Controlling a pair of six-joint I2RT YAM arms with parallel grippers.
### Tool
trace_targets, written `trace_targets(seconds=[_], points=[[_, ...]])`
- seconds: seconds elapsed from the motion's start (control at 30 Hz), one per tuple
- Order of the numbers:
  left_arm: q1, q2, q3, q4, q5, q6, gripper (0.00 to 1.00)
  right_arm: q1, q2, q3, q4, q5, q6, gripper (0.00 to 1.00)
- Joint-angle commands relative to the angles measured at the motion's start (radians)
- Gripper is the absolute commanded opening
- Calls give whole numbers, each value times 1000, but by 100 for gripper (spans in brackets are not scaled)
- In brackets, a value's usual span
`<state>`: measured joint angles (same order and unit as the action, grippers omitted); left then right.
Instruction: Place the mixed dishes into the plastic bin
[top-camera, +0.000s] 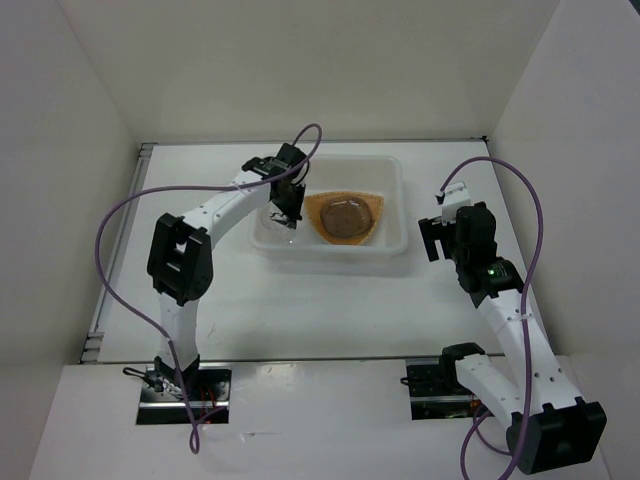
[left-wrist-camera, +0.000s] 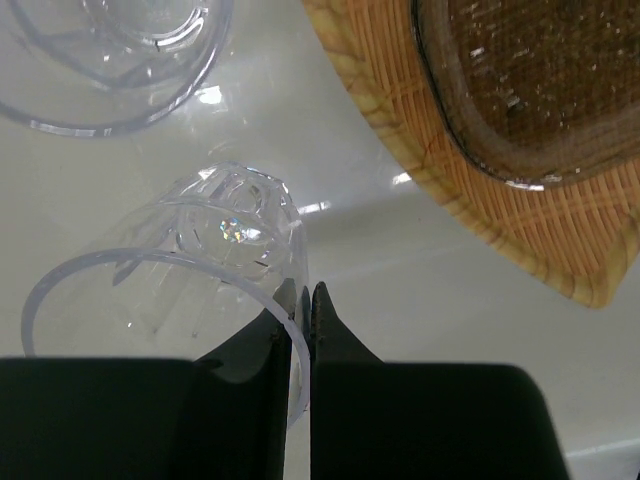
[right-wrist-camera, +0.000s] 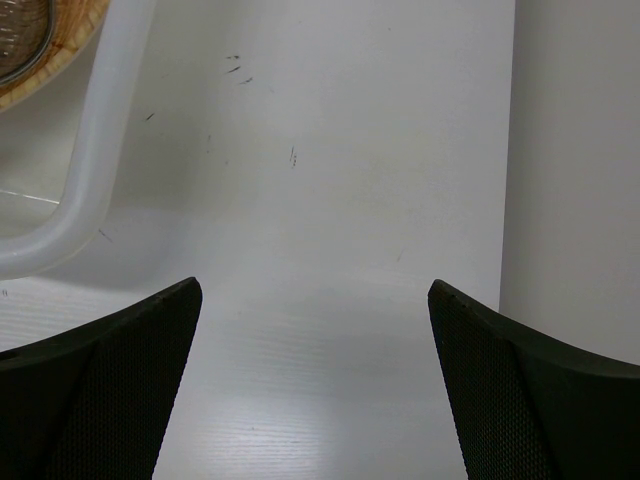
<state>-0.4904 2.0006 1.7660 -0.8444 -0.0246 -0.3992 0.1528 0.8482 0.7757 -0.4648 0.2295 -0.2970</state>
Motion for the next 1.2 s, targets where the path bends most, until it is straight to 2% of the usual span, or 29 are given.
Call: trace_targets(seconds=[0.0,0.03,0.1,0.17,0.2,0.3,0.33,0.47,0.53,0.57,0.6,0.7,0.73,0.8,0.83,0.87,0.97,1.0,1.1,1.17], points=[[-5,46,93,39,-32,-4,2,8,-15,-13,41,16,-2,98],[-5,68,110,27,-32,-4,4,8,-15,-13,41,16,-2,98],[-5,93,144,5,-32,6,14,8,-15,-13,51,16,-2,98],[-5,127,188,-10,-32,7,18,8,-24,-13,51,16,-2,98],[-5,127,197,-21,-32,7,32,8,-24,-13,51,16,-2,98],[-14,127,243,-42,-43,7,59,8,-24,-13,51,28,8,98],[-14,127,269,-70,-57,-6,74,8,-24,-13,51,39,9,98],[-53,46,470,-104,-113,-20,85,8,-15,-4,51,39,9,98],[-53,-43,547,-70,-139,-20,90,8,-15,7,26,13,-1,98],[-53,-131,537,-38,-149,-20,94,8,-15,20,12,-17,-1,98],[-53,-184,503,46,-175,-10,99,8,-27,34,-9,-34,-14,98],[-27,-429,200,248,-175,20,99,8,-40,65,-76,-145,-65,98],[-2,-551,24,281,-195,20,99,-1,-40,74,-93,-172,-92,98],[22,-675,-150,364,-221,5,99,-1,-40,85,-103,-185,-93,98],[33,-795,-236,392,-221,-9,99,-1,-40,94,-103,-176,-93,98],[42,-856,-389,439,-221,-30,99,-1,-40,94,-112,-176,-93,98],[67,-1066,-607,464,-264,-102,99,-1,-49,103,-112,-176,-82,98],[67,-1150,-647,464,-317,-122,99,-1,-64,77,-112,-176,-82,98],[76,-1264,-746,421,-385,-161,99,-1,-86,33,-48,-132,-68,98],[76,-1304,-760,410,-409,-161,99,-1,-86,23,-48,-131,-68,98]])
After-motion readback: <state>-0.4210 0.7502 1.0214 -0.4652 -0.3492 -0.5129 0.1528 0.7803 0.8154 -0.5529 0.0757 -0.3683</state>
